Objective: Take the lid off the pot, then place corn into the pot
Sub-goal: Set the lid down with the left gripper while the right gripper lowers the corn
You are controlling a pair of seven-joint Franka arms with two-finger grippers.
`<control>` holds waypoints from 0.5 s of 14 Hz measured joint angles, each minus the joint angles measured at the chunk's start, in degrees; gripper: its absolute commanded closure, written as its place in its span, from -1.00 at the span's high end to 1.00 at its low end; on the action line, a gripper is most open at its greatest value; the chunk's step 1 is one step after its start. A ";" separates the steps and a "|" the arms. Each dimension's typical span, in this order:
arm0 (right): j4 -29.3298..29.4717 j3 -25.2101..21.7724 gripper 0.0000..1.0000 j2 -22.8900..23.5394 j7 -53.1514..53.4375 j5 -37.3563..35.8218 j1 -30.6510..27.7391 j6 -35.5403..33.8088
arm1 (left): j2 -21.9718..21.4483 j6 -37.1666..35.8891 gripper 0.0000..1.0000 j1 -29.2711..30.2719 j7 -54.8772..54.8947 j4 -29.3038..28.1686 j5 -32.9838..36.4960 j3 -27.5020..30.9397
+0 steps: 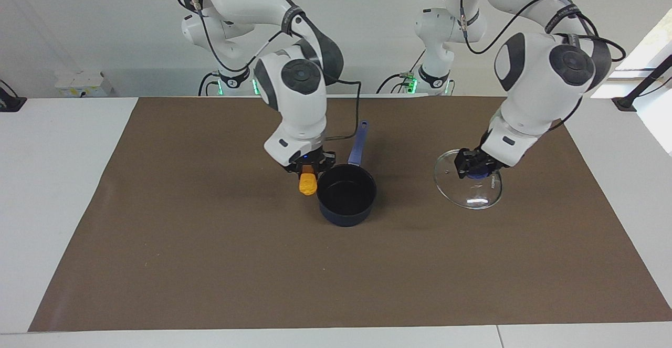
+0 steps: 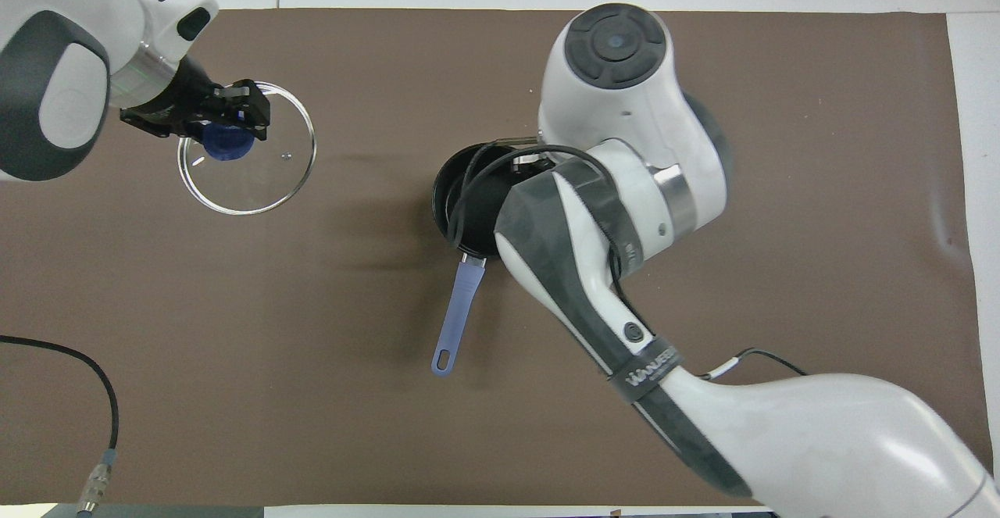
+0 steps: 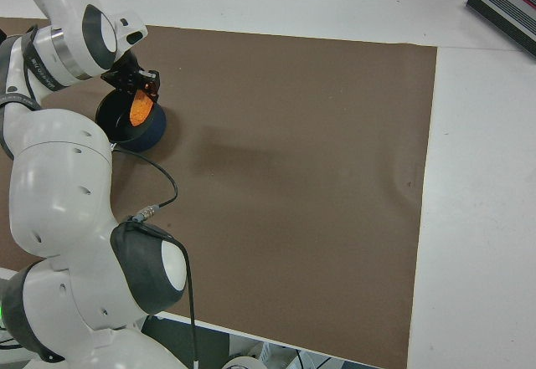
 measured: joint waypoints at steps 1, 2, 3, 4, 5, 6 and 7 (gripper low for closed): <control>1.81 -0.01 -1.00 1.95 2.16 -0.02 1.73 0.71 | -0.86 1.12 -1.00 2.08 3.12 -2.39 0.31 0.04; 3.10 -0.03 -1.00 3.76 3.72 -0.03 2.88 2.21 | -2.00 3.02 -1.00 3.94 5.44 -5.33 0.72 0.07; 3.92 -0.05 -1.00 5.38 4.76 -0.05 3.56 4.41 | -3.43 5.82 -1.00 5.67 7.46 -9.09 1.00 0.08; 4.23 -0.05 -1.00 6.43 5.09 -0.06 3.72 6.53 | -4.79 8.76 -1.00 6.99 9.21 -13.00 1.15 0.08; 4.07 -0.11 -1.00 7.13 5.09 -0.06 3.63 8.45 | -6.01 11.90 -1.00 8.02 10.77 -17.11 1.22 0.08; 3.52 -0.23 -1.00 7.63 5.09 -0.06 3.54 10.34 | -6.79 14.89 -1.00 8.74 11.99 -20.68 1.33 0.10; 2.31 -0.29 -1.00 7.99 5.09 -0.06 3.53 12.45 | -7.24 17.56 -1.00 9.38 12.93 -23.70 1.47 0.06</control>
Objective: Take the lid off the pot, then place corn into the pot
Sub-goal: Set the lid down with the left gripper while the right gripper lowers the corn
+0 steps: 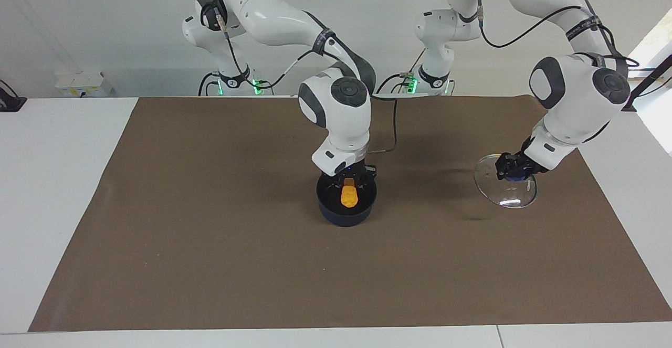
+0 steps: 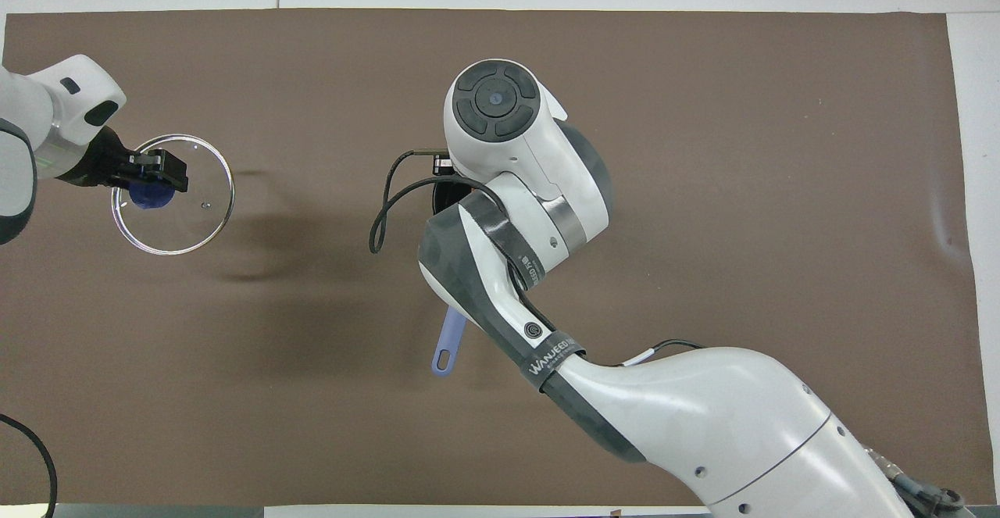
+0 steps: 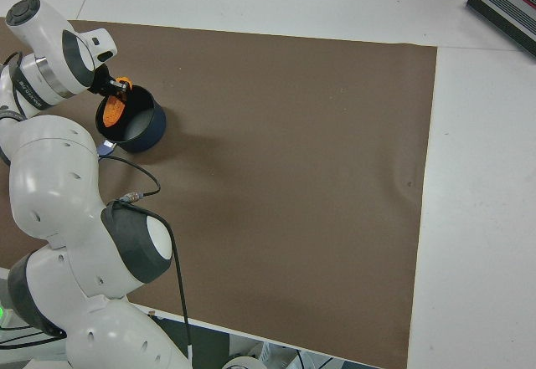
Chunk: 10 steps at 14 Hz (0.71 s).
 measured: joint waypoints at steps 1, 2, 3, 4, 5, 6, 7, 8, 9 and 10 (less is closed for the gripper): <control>-1.68 0.00 -1.00 0.23 0.00 0.00 0.05 2.26 | -0.18 2.26 -1.00 0.62 0.88 -2.44 0.09 -0.01; -3.56 0.02 -1.00 0.42 0.00 0.00 0.11 4.34 | -0.22 4.38 -1.00 1.19 1.83 -4.45 0.11 -0.01; -5.23 0.04 -1.00 0.50 0.00 0.00 0.17 5.68 | -0.25 6.47 -1.00 1.54 2.49 -6.29 0.12 -0.01; -6.13 0.04 -0.86 0.50 0.04 0.03 0.17 5.97 | -0.27 8.04 -1.00 1.62 2.70 -7.70 0.12 -0.02; -6.47 0.03 -0.54 0.50 0.40 0.05 0.14 5.98 | -0.28 9.31 -1.00 1.62 2.75 -8.90 0.13 -0.08; -6.52 0.03 0.20 0.49 1.31 0.05 0.09 5.98 | -0.29 10.36 -1.00 1.61 2.76 -10.03 0.14 -0.17; -6.52 -0.01 0.99 0.44 1.91 0.05 0.04 5.98 | -0.29 11.43 -1.00 1.61 2.76 -11.19 0.14 -0.22; -6.46 -0.10 1.00 0.33 2.15 0.00 0.01 5.97 | -0.29 12.35 -1.00 1.61 2.77 -12.17 0.14 -0.24; -6.33 -0.18 1.00 0.12 2.17 -0.01 0.02 5.71 | -0.29 12.83 -1.00 1.61 2.77 -12.81 0.15 -0.24; -6.10 -0.17 1.00 -0.23 2.17 -0.02 0.09 4.92 | -0.29 13.17 -1.00 1.61 2.77 -13.17 0.15 -0.24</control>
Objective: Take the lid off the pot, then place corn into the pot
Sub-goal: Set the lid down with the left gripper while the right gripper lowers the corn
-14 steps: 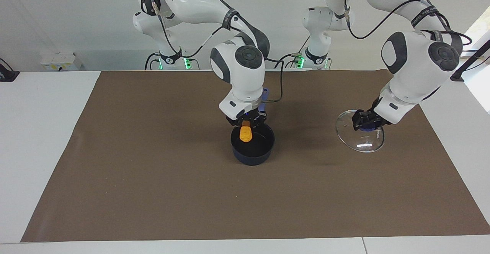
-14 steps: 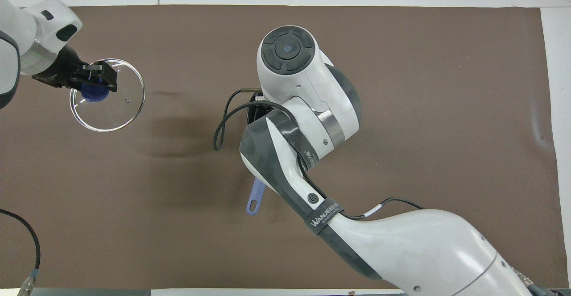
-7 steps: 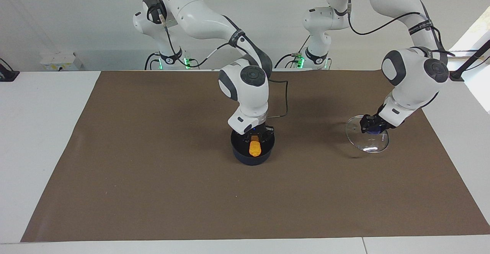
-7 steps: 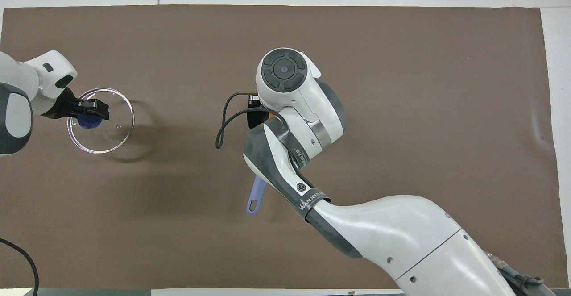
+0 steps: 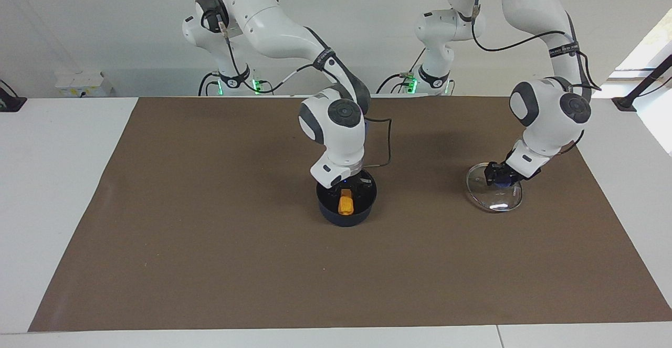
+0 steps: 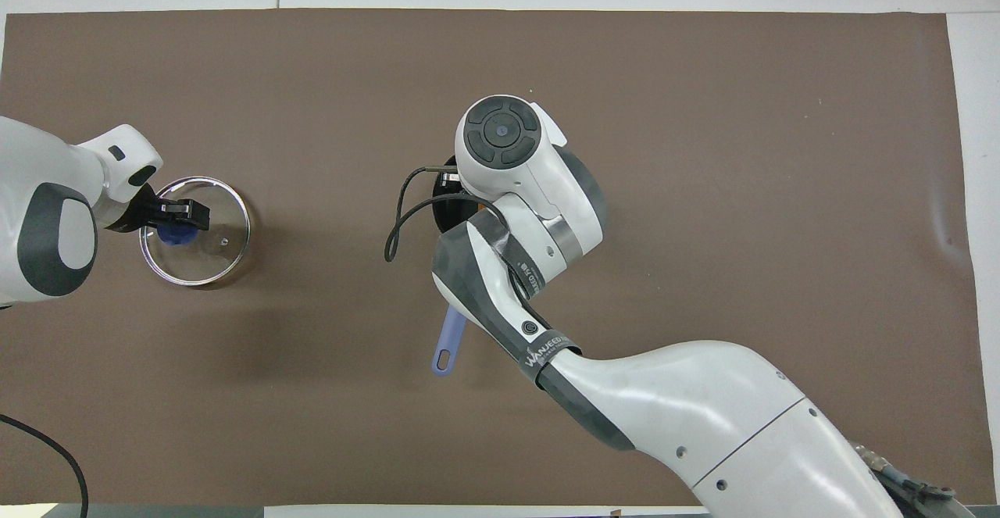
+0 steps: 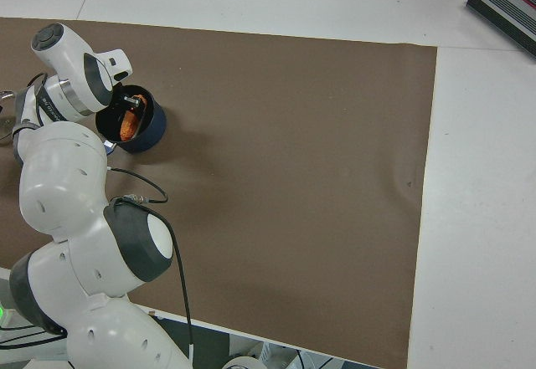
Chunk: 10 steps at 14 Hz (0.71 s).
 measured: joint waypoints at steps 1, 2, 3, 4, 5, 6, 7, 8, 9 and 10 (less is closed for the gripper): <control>0.58 0.00 1.00 -0.34 0.01 -0.03 0.07 -1.15 | -0.01 0.11 -1.00 0.00 0.00 -0.13 0.00 0.00; 1.60 -0.05 1.00 -0.66 0.03 -0.19 0.05 -3.01 | -0.01 0.15 -0.31 0.01 0.00 -0.18 0.00 0.00; 3.02 -0.20 1.00 -0.97 0.04 -0.99 -0.05 -5.42 | -0.01 0.17 0.99 0.02 0.00 -0.20 0.00 0.01; 4.58 -0.35 1.00 -1.31 0.04 -2.37 -0.14 -7.85 | -0.02 0.18 1.00 0.04 0.02 -0.21 0.00 0.01; 5.80 -0.53 1.00 -1.87 0.04 -3.27 -0.23 -9.57 | -0.05 0.22 1.00 0.05 0.05 -0.21 0.01 0.01; 6.66 -0.76 1.00 -2.79 0.04 -3.81 -0.59 -10.53 | -0.20 0.26 1.00 0.05 0.08 -0.20 0.01 0.01; 7.20 -0.78 1.00 -4.06 0.04 -3.96 -1.69 -11.66 | -0.43 0.27 1.00 0.05 0.11 -0.09 0.01 0.00; 7.42 -0.75 1.00 -5.52 -0.75 -3.98 -3.25 -13.49 | -0.63 0.27 1.00 0.04 0.12 0.29 0.01 -0.07; 7.55 -0.75 1.00 -7.20 -2.92 -3.98 -5.06 -16.11 | -0.85 0.27 1.00 0.02 0.13 0.91 0.01 -0.19; 7.67 -0.75 1.00 -9.12 -5.76 -3.98 -7.03 -19.15 | -1.07 0.18 1.00 -0.03 0.13 1.72 0.01 -0.31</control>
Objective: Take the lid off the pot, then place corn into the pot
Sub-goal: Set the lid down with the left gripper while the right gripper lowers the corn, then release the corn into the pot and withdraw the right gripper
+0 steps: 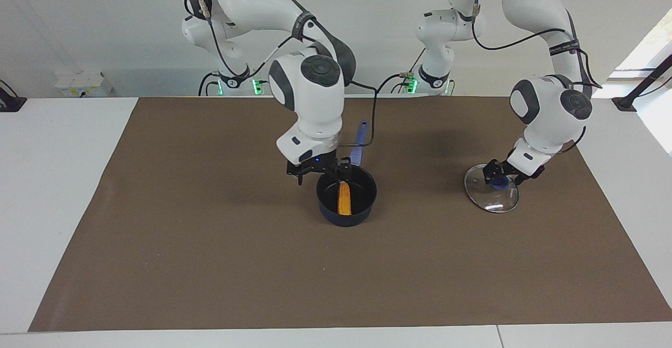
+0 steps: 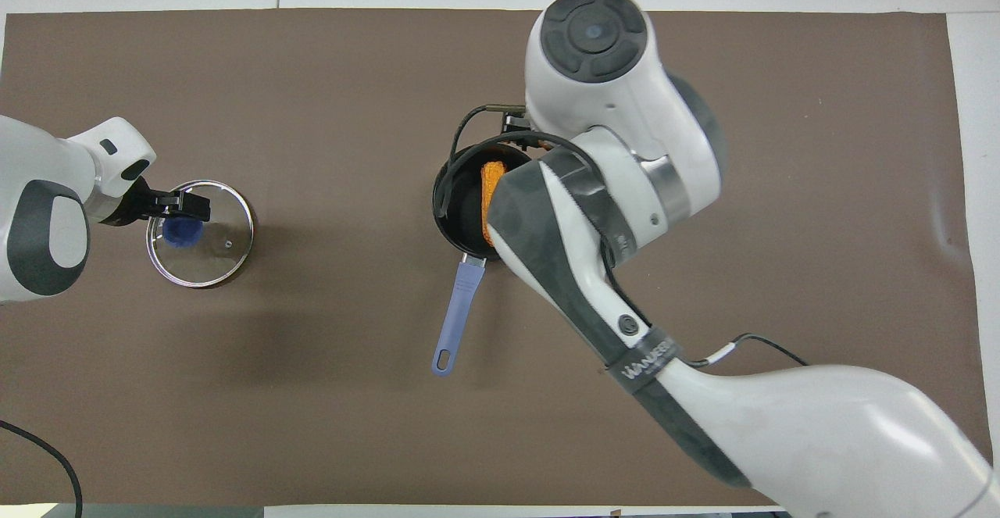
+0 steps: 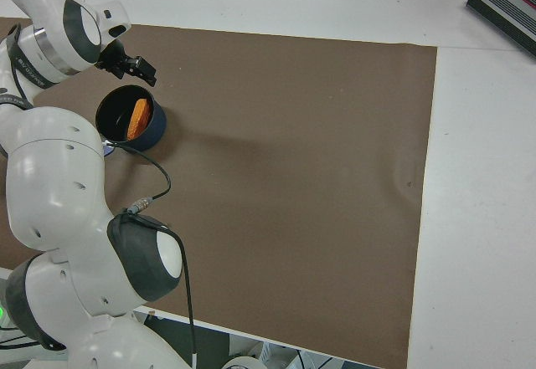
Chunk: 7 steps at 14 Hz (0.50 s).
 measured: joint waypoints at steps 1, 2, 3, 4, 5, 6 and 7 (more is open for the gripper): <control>0.13 -0.01 1.00 -2.14 -3.04 0.00 -2.14 -3.22 | -0.24 -0.32 1.00 -0.08 0.00 1.09 0.00 -0.11; 0.20 -0.01 1.00 -4.37 -5.71 0.01 -4.45 -6.03 | -0.43 -1.49 1.00 -0.22 0.00 2.53 0.00 -0.23; 0.21 0.01 1.00 -6.49 -8.00 0.02 -6.78 -8.33 | -0.58 -3.66 1.00 -0.40 0.00 4.42 0.00 -0.40; 0.18 0.03 1.00 -8.45 -10.54 0.04 -9.08 -10.36 | -0.74 -6.61 1.00 -0.47 -0.01 6.60 0.00 -0.66; 0.15 0.05 1.00 -10.09 -13.18 0.07 -11.04 -12.09 | -0.95 -9.87 1.00 -0.49 -0.02 8.94 0.00 -0.91; 0.05 0.06 1.00 -11.50 -15.52 0.11 -12.53 -13.82 | -1.29 -13.02 1.00 -0.60 -0.06 11.13 0.00 -1.09; -0.35 0.07 1.00 -12.65 -16.82 0.12 -13.51 -15.16 | -1.82 -15.57 1.00 -0.94 -0.34 12.69 0.00 -1.16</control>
